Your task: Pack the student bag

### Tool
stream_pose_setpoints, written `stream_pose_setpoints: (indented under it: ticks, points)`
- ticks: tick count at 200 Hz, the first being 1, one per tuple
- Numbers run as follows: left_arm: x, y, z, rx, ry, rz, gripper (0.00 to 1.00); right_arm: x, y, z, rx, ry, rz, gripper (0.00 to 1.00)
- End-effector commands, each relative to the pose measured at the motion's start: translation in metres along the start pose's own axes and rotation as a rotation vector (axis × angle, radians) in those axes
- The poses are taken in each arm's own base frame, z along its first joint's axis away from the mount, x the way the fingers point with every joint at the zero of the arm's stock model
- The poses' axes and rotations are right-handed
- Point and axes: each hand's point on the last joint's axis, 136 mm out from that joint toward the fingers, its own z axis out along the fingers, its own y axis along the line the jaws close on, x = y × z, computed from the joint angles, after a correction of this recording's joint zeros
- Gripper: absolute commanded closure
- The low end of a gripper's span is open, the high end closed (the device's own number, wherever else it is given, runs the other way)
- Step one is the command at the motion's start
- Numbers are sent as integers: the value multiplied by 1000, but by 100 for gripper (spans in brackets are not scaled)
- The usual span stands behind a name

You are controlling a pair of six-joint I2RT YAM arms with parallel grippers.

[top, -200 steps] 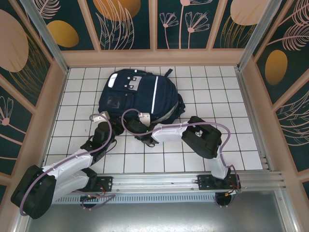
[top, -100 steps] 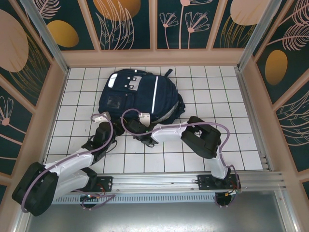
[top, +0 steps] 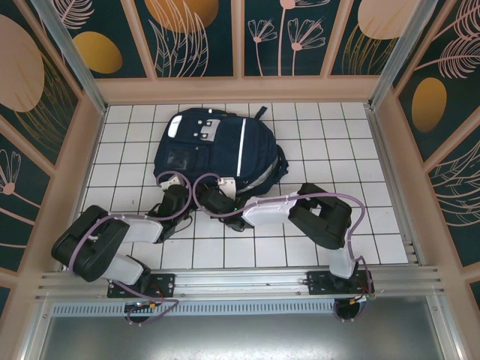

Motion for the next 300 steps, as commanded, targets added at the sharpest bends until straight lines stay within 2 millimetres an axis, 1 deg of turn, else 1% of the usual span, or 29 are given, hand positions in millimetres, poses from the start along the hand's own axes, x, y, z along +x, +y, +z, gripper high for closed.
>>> stream_pose_setpoints:
  ticks: [1,11,21,31,43,45,48,54,71,79,113,144,166,210,229,243,251,262,274,292,295,300]
  points:
    - [-3,-8,8,19,-10,-57,30,-5,20,-19,-134,-4,-12,100]
    - [-5,-6,10,5,-17,-57,31,-6,27,-24,-187,-7,-19,100]
    - [-5,-4,12,-6,-23,-59,37,-7,31,-29,-221,-10,-24,100]
    - [-5,0,12,-19,-29,-63,54,-8,32,-33,-237,-13,-28,100]
    - [-7,4,12,-44,-43,-65,78,-11,33,-37,-251,-20,-34,100]
    - [-8,6,12,-52,-46,-66,80,-11,32,-37,-252,-19,-35,100]
    - [-9,8,11,-63,-52,-68,88,-11,32,-38,-254,-20,-38,100]
    - [-11,13,10,-90,-64,-67,100,-12,32,-40,-256,-23,-40,100]
    - [-19,26,3,-172,-107,-61,100,-14,26,-43,-257,-31,-43,100]
    - [-22,31,-2,-198,-128,-57,100,-14,20,-43,-246,-33,-39,100]
    - [-39,47,-23,-263,-201,-65,100,-13,-15,-41,-192,-31,-12,100]
    - [-53,61,-38,-310,-252,-70,100,-14,-45,-47,-150,-43,9,100]
    - [-58,67,-44,-326,-268,-74,100,-14,-68,-50,-117,-51,29,100]
    - [-63,75,-48,-358,-280,-66,100,-11,-111,-56,-53,-63,61,100]
    - [-71,78,-53,-383,-303,-48,100,-16,-129,-59,-15,-77,71,100]
    - [-79,80,-59,-405,-328,-36,100,-20,-138,-60,-1,-89,71,100]
    - [-82,80,-61,-409,-333,-29,100,-21,-141,-61,-4,-92,70,100]
    - [-84,80,-62,-409,-334,-21,100,-23,-140,-62,-22,-94,56,100]
    - [-83,74,-61,-387,-317,-16,100,-26,-132,-64,-66,-96,35,100]
    - [-76,58,-58,-304,-260,-12,100,-27,-116,-68,-147,-93,8,100]
    - [-75,56,-57,-290,-249,-14,98,-28,-114,-69,-157,-95,7,100]
    - [-73,52,-57,-271,-232,-15,93,-28,-112,-69,-169,-94,5,100]
